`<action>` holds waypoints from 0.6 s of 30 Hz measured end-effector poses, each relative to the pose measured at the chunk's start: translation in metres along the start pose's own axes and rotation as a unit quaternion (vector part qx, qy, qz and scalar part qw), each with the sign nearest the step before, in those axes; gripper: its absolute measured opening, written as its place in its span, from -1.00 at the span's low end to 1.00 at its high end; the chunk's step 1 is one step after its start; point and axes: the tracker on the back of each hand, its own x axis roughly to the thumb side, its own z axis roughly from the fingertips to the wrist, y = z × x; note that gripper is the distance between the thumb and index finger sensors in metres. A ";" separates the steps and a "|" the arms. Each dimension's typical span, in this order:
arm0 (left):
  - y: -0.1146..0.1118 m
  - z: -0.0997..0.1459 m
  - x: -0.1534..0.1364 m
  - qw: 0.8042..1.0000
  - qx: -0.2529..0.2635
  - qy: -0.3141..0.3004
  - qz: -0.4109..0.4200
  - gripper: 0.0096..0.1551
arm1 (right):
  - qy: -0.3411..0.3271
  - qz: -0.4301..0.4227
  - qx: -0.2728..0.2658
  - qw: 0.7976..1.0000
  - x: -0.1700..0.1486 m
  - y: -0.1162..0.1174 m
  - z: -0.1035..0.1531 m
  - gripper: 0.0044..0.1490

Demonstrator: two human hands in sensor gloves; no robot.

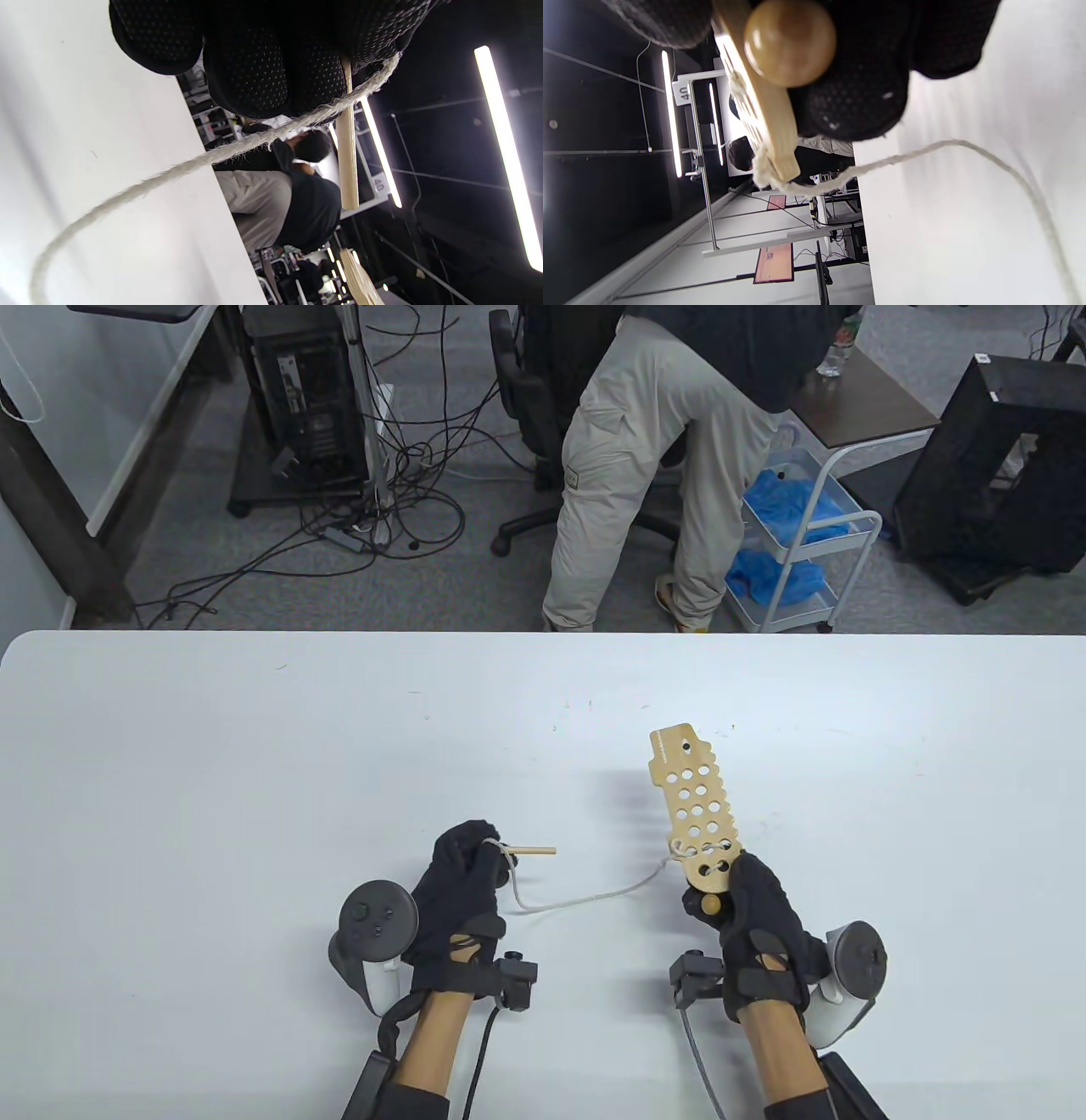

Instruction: Remove rope from all holes on crocodile lacing toy

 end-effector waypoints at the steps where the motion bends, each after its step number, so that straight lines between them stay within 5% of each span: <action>1: -0.002 0.000 0.001 1.000 -0.005 -0.008 -0.007 -0.58 | -0.004 0.006 0.004 1.000 0.000 0.001 0.000 -0.36; 18: -0.023 0.018 0.041 0.982 -0.039 -0.141 -0.121 -0.58 | -0.065 0.112 0.074 0.989 0.000 0.024 0.007 -0.37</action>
